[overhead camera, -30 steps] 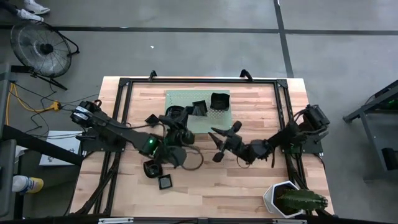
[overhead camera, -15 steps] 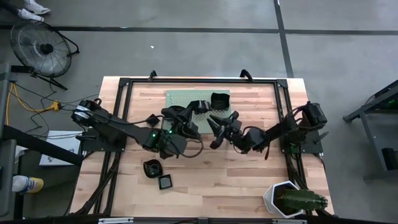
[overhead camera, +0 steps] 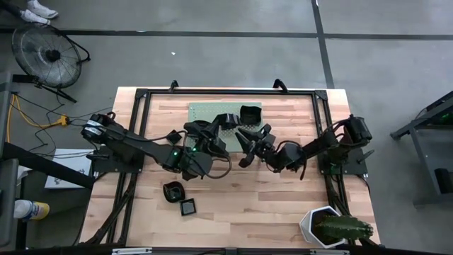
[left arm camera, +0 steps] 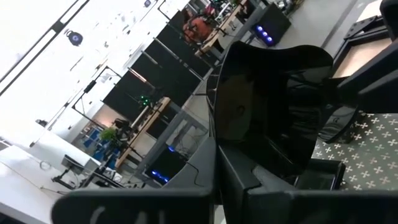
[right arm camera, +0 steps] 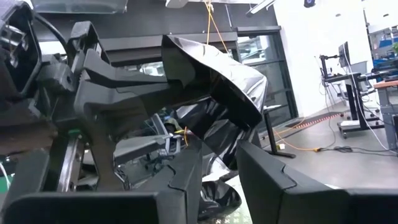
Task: Pick & Place Mini shaped plates
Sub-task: Stack the distorted square plate on top of the other distorted square plates on the shelf
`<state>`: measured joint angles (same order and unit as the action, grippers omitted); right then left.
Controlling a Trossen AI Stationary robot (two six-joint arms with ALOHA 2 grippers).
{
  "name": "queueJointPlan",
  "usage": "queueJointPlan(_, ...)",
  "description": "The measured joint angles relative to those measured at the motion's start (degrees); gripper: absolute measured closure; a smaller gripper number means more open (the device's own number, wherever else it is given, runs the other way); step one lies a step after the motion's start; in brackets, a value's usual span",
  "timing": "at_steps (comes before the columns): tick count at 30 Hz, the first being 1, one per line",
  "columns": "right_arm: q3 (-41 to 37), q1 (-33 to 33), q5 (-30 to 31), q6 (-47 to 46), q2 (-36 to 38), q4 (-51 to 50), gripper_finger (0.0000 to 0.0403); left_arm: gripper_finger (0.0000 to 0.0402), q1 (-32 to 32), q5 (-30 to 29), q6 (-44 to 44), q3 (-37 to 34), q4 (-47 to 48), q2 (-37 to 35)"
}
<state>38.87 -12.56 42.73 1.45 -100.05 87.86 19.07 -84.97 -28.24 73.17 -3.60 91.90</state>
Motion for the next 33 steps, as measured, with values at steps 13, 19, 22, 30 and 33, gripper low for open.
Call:
queueJointPlan(13,1.71,0.11,2.66,0.0,0.02,-4.2,0.0308,0.0401,0.0,-0.09,-0.42,0.0,-0.91,0.0)
queueJointPlan(19,1.71,0.71,0.89,-0.16,0.02,-3.78,0.0309,0.0401,0.0,-0.02,-0.42,0.0,-0.91,0.0)
queueJointPlan(22,1.71,1.26,0.61,-1.09,0.02,-4.04,0.0308,0.0401,0.0,0.0,-0.44,0.0,-0.93,0.0)
queueJointPlan(30,1.71,3.5,-0.12,-1.49,0.02,-4.03,0.0309,0.0401,-1.26,2.4,-0.03,0.0,-1.03,0.0)
queueJointPlan(33,1.71,4.0,-0.74,-1.49,0.02,-4.04,0.0308,0.0401,-1.85,3.19,-0.03,0.0,-1.04,0.0)
